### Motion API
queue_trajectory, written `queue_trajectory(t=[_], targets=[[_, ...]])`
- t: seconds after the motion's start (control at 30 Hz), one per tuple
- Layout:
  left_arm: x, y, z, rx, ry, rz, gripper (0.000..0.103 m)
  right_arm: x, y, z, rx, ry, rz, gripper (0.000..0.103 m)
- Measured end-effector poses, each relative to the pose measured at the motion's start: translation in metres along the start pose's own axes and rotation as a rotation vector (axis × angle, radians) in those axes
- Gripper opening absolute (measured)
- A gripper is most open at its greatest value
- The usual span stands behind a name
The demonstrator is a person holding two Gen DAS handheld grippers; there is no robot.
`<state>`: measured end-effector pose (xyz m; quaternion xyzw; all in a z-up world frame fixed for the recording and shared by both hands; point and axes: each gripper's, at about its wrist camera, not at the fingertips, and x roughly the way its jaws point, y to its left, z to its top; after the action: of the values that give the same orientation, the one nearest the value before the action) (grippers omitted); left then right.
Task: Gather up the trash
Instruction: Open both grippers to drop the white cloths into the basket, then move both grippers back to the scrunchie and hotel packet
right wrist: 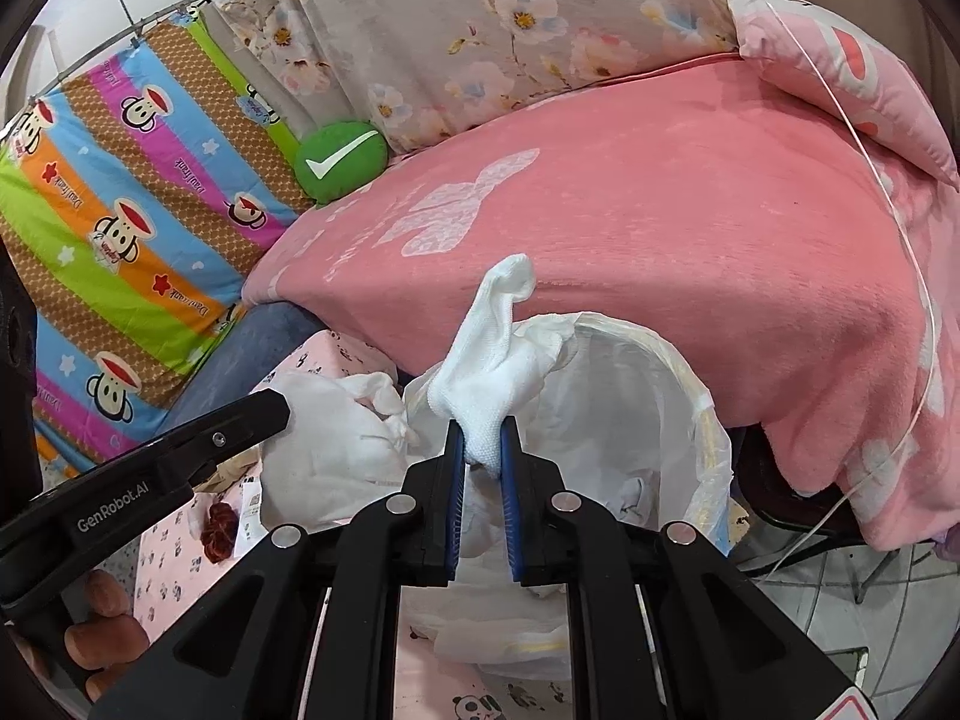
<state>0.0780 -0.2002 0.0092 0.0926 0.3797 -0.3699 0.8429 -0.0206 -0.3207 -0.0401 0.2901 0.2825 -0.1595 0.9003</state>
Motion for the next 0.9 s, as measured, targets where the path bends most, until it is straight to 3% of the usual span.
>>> queue_trajectory(t=[0.17,0.27,0.33,0.43,0.9], targets=[[0.007,0.003,-0.002,-0.015,0.038,0.005,0.01,-0.002,0.002,-0.001,-0.006,-0.01,-0.026,0.018],[0.007,0.006,-0.006,-0.02,0.038,0.033,0.024,-0.004,0.003,-0.002,-0.01,-0.018,-0.036,0.025],[0.003,0.008,-0.008,-0.021,0.023,0.047,0.038,-0.006,0.006,-0.003,-0.024,-0.027,-0.045,0.031],[-0.005,0.01,-0.01,-0.015,-0.005,0.073,0.048,-0.009,0.01,-0.004,-0.042,-0.033,-0.046,0.032],[-0.022,0.038,-0.019,-0.065,-0.03,0.116,0.05,-0.01,0.038,-0.014,-0.107,-0.016,-0.042,0.034]])
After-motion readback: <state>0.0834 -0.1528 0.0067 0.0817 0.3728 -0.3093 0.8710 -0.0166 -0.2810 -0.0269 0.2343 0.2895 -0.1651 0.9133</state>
